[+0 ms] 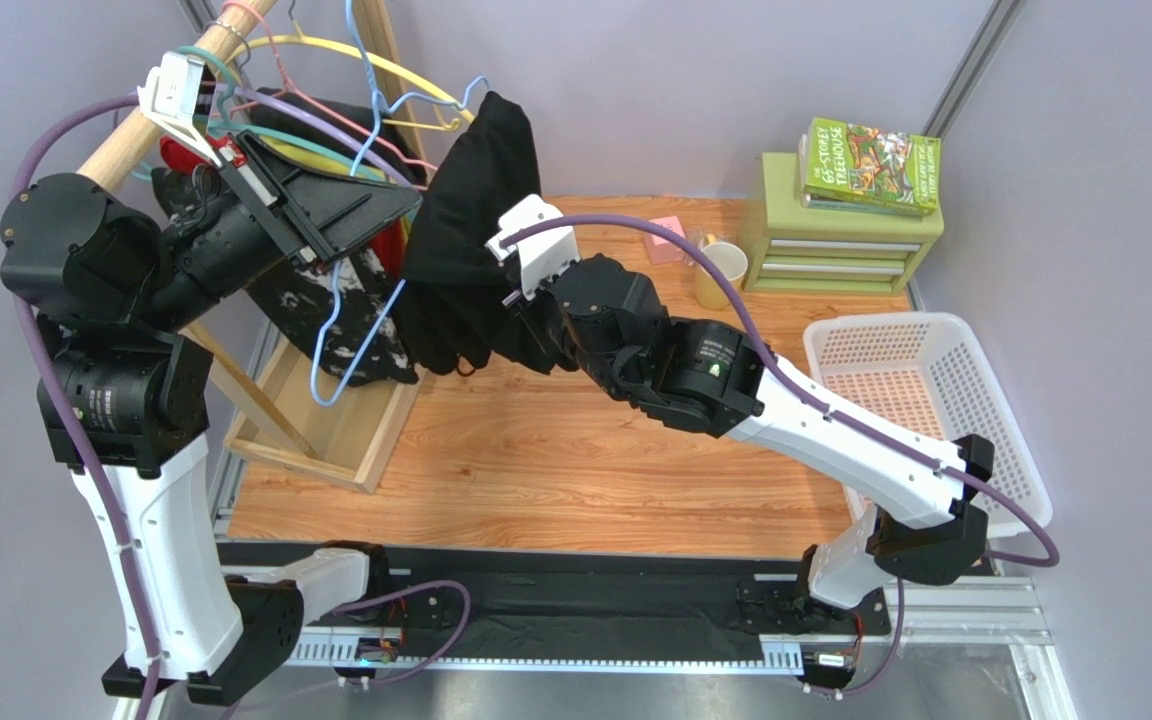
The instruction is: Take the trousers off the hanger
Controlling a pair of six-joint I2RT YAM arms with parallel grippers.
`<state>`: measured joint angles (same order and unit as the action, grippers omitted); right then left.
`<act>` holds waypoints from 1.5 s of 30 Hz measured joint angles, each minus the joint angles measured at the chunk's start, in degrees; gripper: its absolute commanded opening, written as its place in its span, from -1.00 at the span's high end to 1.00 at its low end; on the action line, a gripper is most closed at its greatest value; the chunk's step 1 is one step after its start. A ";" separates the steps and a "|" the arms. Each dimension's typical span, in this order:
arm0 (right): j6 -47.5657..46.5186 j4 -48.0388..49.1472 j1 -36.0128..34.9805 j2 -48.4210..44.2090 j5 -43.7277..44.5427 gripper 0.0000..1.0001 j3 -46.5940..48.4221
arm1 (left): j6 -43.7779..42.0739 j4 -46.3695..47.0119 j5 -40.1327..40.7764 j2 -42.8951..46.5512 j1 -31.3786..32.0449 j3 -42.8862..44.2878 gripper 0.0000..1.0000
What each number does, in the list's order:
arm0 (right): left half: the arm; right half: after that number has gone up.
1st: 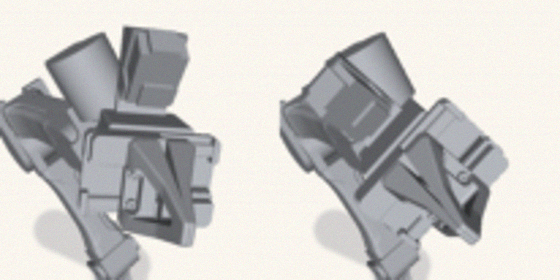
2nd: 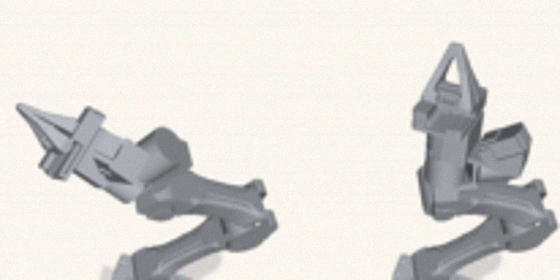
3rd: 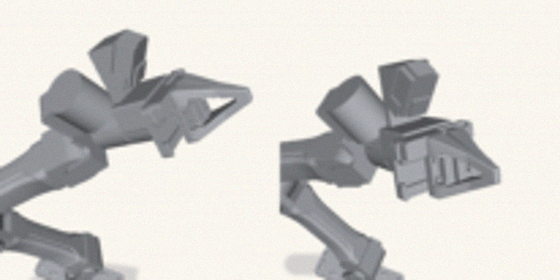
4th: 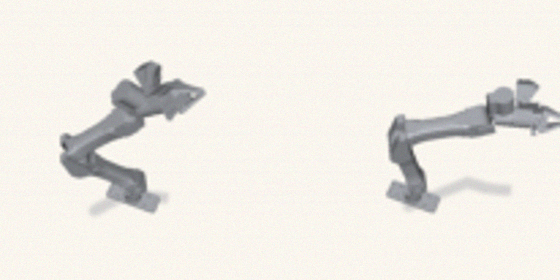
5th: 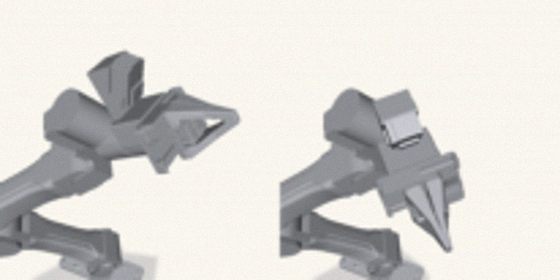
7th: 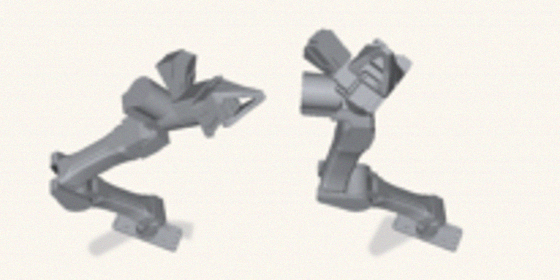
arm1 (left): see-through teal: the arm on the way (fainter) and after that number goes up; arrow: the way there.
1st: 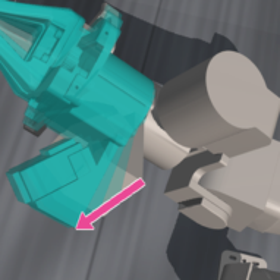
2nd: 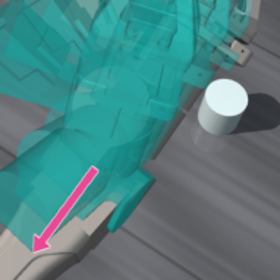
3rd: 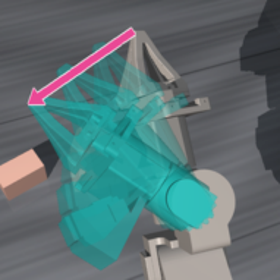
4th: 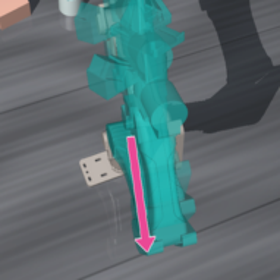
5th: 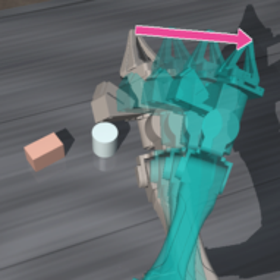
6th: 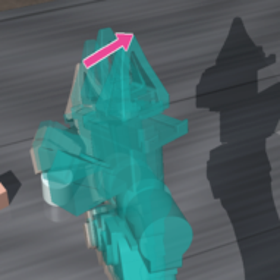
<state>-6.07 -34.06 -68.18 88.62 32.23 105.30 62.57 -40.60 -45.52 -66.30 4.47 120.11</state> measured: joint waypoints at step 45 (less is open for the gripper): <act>20.00 -27.32 11.26 -2.67 -37.73 1.00 18.58 | -8.15 -14.93 -0.48 -3.76 0.02 10.47 1.00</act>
<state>13.93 -61.39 -56.93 85.95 -5.50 123.87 54.41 -55.53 -46.00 -70.06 4.49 130.58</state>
